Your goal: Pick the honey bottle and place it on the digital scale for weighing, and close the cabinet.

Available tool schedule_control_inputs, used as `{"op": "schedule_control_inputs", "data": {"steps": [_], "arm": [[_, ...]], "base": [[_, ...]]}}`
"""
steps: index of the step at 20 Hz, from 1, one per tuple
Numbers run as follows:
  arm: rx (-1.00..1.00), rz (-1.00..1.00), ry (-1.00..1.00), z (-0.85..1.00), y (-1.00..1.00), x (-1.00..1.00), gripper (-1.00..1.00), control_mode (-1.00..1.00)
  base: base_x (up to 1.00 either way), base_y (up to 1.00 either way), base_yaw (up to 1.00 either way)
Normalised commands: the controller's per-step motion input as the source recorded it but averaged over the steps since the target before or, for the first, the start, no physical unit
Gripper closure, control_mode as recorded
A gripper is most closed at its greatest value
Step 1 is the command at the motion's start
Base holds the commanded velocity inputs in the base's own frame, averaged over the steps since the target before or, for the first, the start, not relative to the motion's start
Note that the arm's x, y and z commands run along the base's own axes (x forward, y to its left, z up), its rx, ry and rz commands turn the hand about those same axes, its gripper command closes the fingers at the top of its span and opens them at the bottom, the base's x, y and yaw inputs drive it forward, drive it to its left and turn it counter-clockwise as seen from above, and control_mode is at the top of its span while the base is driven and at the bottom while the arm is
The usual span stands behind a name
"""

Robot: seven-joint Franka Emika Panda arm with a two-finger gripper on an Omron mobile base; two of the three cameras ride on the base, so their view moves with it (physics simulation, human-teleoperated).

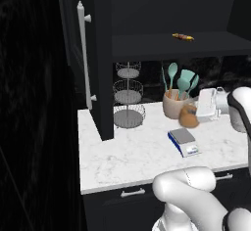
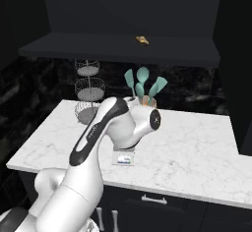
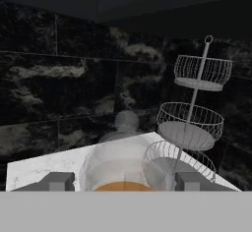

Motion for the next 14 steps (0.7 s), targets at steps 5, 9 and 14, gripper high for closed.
{"op": "schedule_control_inputs", "data": {"steps": [5,9,14], "arm": [[0.00,0.17,-0.04,-0.56,-0.41,0.00,1.00,-1.00],[0.00,0.15,-0.01,-0.44,-0.38,0.08,1.00,-1.00],[0.00,0.15,-0.02,-0.40,-0.24,0.26,1.00,-1.00]], "base": [[0.00,0.00,0.00],[0.00,0.00,0.00],[0.00,0.00,0.00]]}}
